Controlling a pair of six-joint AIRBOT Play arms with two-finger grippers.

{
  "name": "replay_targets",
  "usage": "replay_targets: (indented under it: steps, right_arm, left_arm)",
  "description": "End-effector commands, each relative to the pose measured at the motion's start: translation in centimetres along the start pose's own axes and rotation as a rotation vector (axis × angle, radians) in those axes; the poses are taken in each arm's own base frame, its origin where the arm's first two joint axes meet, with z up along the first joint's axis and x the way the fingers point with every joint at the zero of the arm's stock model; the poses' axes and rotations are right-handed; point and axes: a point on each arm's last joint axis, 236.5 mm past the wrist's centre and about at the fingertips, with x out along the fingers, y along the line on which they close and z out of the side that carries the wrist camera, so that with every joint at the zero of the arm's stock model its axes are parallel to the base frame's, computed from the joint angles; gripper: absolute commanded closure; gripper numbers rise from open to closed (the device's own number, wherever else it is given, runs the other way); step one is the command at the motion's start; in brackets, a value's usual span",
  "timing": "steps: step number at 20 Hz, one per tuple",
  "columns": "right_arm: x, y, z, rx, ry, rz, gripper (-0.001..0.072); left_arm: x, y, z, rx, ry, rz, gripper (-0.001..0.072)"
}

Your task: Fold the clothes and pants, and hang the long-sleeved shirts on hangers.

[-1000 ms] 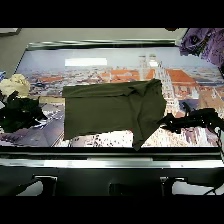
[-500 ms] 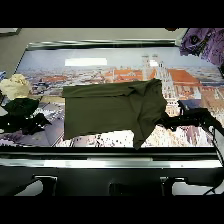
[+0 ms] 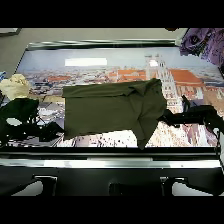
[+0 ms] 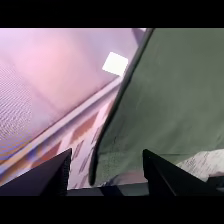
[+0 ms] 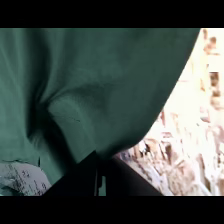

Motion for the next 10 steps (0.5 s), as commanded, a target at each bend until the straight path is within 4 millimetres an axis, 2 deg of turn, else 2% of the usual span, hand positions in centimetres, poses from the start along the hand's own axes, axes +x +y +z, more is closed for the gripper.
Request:
replay_targets:
  steps: [1, 7, 8, 10]
  right_arm:
    - [-0.5, 0.5, 0.2, -0.002, -0.016, 0.003, 0.0684]
    - [-1.2, 1.3, 0.1, -0.006, -0.022, 0.010, 0.0684]
    - [-1.4, 1.5, 0.2, -0.013, -0.032, 0.009, 0.0684]
    - [-2.0, 1.9, 0.4, -0.027, -0.051, 0.008, 0.0685]
  left_arm:
    - [1.6, -0.4, -1.2, 0.006, 0.052, -0.002, 0.0194]
    - [2.6, -0.7, -2.5, 0.023, 0.110, 0.006, 0.0220]
    - [2.6, -0.8, -2.8, 0.023, 0.121, 0.004, 0.0277]
    - [2.6, -0.8, -3.0, 0.026, 0.130, 0.002, 0.0483]
